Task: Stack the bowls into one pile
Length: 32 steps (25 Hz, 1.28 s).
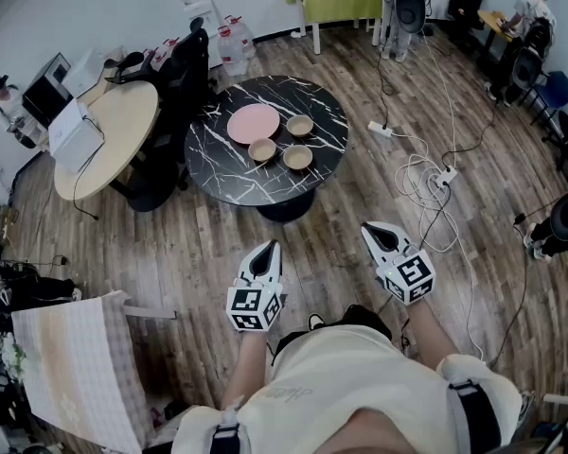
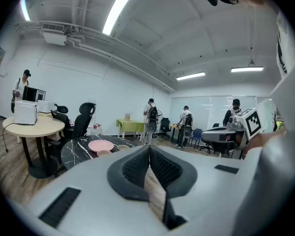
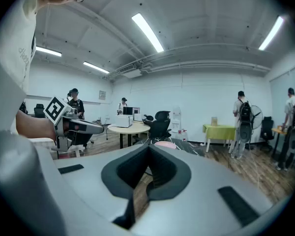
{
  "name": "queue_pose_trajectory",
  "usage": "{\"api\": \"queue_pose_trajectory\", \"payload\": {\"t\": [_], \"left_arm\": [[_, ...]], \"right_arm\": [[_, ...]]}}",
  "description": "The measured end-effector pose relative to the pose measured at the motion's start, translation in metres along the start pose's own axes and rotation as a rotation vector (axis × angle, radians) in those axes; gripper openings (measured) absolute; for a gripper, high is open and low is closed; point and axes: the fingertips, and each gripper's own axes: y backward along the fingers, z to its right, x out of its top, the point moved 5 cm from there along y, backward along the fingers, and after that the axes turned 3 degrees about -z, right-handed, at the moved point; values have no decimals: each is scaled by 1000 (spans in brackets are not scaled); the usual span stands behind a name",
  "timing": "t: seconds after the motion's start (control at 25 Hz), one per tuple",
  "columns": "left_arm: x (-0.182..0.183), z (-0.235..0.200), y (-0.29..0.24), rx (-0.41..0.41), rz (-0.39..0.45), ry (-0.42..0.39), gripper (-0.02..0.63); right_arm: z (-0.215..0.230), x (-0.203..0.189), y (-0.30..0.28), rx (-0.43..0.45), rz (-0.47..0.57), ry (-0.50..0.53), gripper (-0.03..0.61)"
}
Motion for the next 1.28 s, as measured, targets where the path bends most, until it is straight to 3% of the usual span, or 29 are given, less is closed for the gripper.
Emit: {"api": "queue_pose_trajectory", "payload": {"t": [0.28, 0.4, 1.28], "left_arm": [[3, -7, 2, 6, 0, -1, 20], [0, -8, 2, 4, -2, 0, 20], [-12, -8, -15, -33, -60, 45, 20]], "right_arm": [[-2, 2, -5, 6, 31, -6, 3], [-5, 1, -7, 23, 25, -9, 69], [3, 1, -9, 34, -43, 23, 98]]}}
